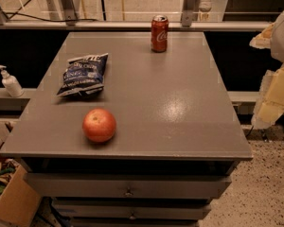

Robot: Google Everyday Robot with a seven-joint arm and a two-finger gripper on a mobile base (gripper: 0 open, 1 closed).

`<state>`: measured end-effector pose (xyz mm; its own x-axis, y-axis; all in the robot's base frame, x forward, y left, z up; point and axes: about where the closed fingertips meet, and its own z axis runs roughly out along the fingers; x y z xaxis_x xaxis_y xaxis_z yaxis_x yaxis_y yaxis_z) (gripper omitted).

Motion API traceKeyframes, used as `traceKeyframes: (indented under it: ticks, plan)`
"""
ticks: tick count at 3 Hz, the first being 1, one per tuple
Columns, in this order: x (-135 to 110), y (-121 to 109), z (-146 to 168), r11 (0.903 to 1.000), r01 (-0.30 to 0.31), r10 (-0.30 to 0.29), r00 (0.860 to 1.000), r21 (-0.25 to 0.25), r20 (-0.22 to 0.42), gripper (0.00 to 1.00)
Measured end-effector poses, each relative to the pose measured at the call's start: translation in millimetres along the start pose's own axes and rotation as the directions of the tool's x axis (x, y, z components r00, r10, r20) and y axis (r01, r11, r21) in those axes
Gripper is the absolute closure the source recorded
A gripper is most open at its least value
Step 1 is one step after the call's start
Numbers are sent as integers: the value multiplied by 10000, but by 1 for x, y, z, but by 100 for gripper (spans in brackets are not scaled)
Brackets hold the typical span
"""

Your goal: Move blue chip bag near coke can

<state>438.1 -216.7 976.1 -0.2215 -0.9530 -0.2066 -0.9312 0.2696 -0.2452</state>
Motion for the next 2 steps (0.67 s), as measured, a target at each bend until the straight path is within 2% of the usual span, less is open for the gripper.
traceKeyframes:
  ticks: [2]
  plan:
    - [0, 0, 0, 10000, 0, 0, 10000, 2, 1, 0]
